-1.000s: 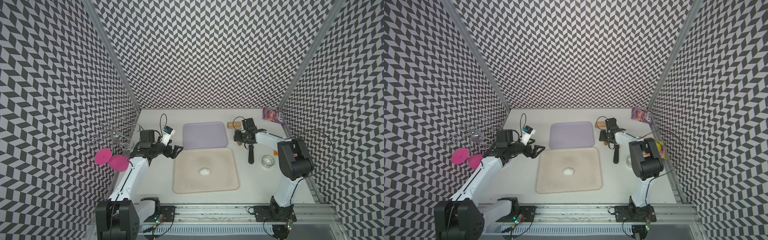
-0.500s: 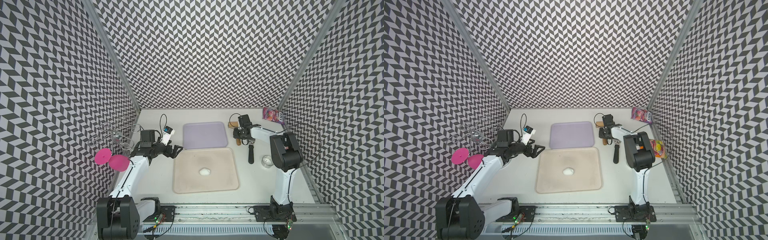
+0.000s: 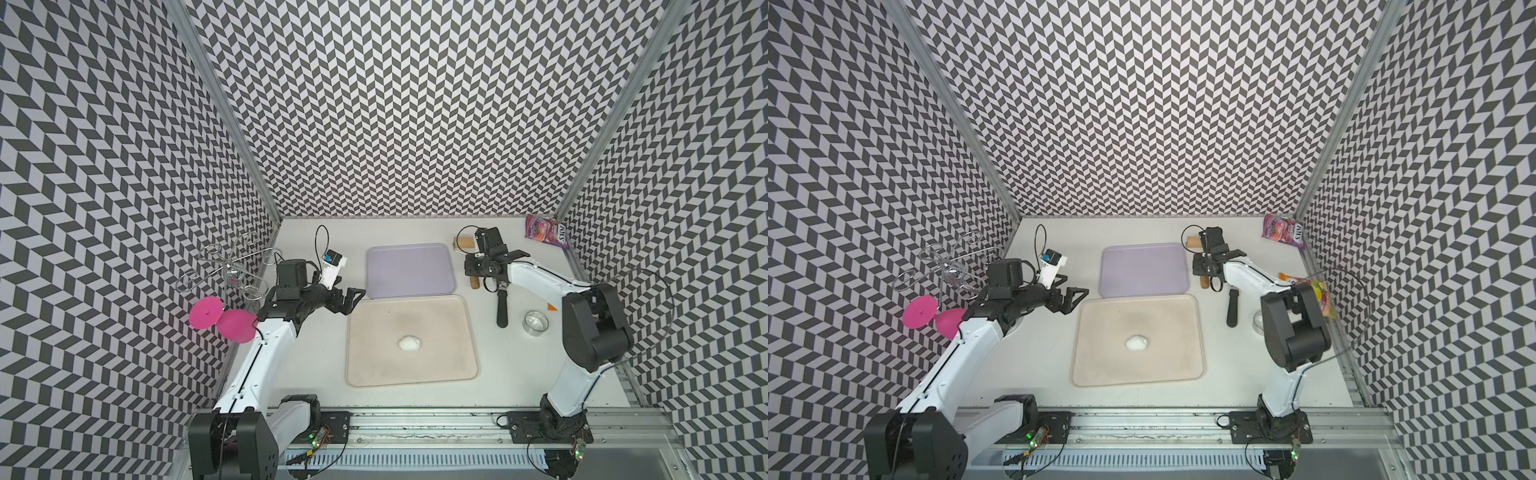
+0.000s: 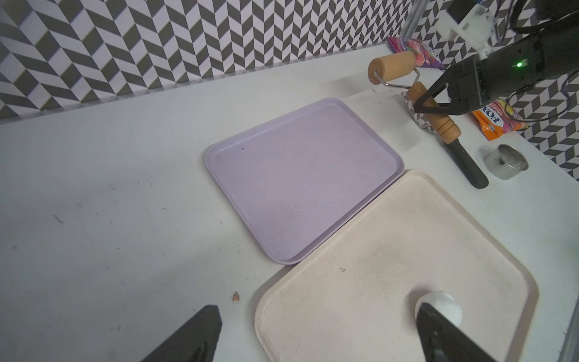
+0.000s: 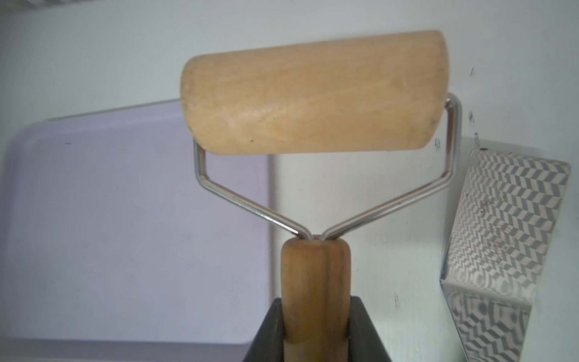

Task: Roll out the dumpling wrappers from the dough
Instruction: Pick up the rolling pin from the center of the board.

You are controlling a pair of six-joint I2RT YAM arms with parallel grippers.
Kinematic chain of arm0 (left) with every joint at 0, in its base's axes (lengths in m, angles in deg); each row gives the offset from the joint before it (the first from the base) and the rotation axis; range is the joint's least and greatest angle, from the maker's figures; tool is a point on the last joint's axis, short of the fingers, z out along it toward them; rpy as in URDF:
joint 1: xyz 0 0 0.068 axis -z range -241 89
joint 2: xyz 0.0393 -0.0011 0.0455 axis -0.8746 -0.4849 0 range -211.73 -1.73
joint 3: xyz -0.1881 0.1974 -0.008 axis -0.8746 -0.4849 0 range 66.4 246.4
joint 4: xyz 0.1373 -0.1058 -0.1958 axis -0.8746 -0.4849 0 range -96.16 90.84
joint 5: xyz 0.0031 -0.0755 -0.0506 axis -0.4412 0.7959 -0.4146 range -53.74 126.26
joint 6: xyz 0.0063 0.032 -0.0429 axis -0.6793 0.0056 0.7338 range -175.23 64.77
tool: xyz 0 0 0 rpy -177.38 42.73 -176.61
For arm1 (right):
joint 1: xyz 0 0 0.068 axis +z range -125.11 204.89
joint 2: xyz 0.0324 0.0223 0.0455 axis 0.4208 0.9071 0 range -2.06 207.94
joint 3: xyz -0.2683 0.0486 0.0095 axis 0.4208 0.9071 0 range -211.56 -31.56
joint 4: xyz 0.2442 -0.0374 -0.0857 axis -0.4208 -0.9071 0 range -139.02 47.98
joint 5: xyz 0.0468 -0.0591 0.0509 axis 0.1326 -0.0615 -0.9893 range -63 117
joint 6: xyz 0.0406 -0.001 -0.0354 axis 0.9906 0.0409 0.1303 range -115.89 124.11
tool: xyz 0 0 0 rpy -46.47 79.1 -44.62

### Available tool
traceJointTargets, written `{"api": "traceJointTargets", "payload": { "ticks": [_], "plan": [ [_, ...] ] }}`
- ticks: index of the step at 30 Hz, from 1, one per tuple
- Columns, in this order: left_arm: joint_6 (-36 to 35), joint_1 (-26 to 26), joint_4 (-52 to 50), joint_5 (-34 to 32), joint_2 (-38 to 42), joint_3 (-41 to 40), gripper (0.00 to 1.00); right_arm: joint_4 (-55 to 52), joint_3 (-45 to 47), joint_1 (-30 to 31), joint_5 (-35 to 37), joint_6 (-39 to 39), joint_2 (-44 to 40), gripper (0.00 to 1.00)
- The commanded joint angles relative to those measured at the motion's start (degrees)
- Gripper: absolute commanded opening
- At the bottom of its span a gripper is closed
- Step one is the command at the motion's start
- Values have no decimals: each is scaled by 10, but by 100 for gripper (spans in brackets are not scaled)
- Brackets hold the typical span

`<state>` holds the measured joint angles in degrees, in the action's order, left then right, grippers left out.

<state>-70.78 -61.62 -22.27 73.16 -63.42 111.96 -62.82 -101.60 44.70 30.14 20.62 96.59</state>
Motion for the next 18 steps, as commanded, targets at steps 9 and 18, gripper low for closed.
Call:
{"api": "traceJointTargets", "payload": {
  "ticks": [9, 18],
  "plan": [
    [15, 68, 3, 42, 2, 74, 100, 194, 130, 145, -56, -4, -234, 0],
    [90, 89, 84, 188, 11, 50, 100, 259, 131, 279, 43, 41, -260, 0]
  ]
}}
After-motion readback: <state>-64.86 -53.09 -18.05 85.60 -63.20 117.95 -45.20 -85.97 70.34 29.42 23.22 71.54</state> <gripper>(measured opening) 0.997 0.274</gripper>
